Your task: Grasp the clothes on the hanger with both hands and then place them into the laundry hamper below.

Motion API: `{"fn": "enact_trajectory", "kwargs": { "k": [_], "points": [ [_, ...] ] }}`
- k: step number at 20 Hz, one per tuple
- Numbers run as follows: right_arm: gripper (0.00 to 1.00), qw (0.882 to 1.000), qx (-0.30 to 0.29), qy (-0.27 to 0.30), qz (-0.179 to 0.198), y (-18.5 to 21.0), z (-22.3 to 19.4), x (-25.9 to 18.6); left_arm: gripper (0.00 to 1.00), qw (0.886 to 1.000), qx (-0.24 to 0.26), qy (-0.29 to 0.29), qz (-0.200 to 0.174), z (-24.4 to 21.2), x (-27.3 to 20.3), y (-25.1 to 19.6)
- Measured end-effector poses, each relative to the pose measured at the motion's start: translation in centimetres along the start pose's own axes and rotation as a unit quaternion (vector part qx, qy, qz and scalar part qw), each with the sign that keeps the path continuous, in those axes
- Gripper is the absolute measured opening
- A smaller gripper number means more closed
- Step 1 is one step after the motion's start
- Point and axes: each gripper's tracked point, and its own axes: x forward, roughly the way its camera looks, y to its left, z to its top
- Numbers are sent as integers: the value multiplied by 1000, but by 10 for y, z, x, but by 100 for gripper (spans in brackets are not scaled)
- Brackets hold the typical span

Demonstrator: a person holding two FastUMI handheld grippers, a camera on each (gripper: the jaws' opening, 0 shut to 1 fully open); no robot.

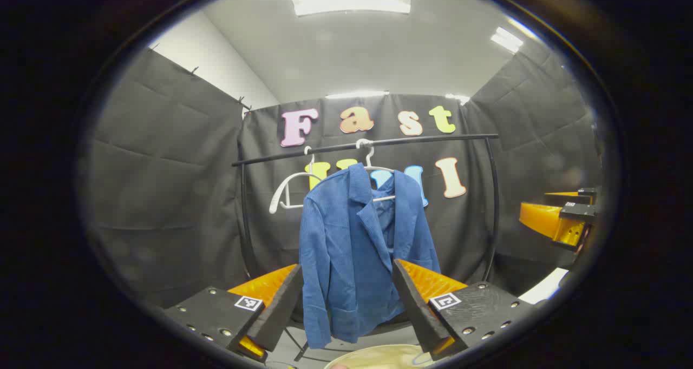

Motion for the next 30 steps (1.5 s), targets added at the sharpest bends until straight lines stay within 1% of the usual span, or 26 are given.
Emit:
{"fn": "enact_trajectory", "kwargs": {
  "k": [5,6,11,17,20,23,24,25,30],
  "points": [
    [97,1000,0,-3,-3,7,0,6,96,1000,4,1,2,-1,3,4],
    [96,1000,1,-2,-3,9,0,7,96,1000,2,2,1,-1,7,7],
    [97,1000,4,-8,-9,14,1,8,96,1000,7,-5,-3,2,7,15],
    [97,1000,6,-20,-17,23,8,6,96,1000,11,-9,-10,3,3,25],
    [97,1000,4,-23,-21,26,13,12,96,1000,8,-16,-20,13,6,25],
    [97,999,10,-32,-16,26,25,31,96,999,4,-30,-26,29,22,17],
    [96,999,14,-37,-9,25,30,40,95,999,7,-34,-22,34,29,15],
    [97,999,17,-40,0,26,35,51,95,999,10,-39,-17,40,36,11],
    [97,998,19,-38,40,21,48,116,96,999,9,-41,-8,57,81,-29]
  ]
}}
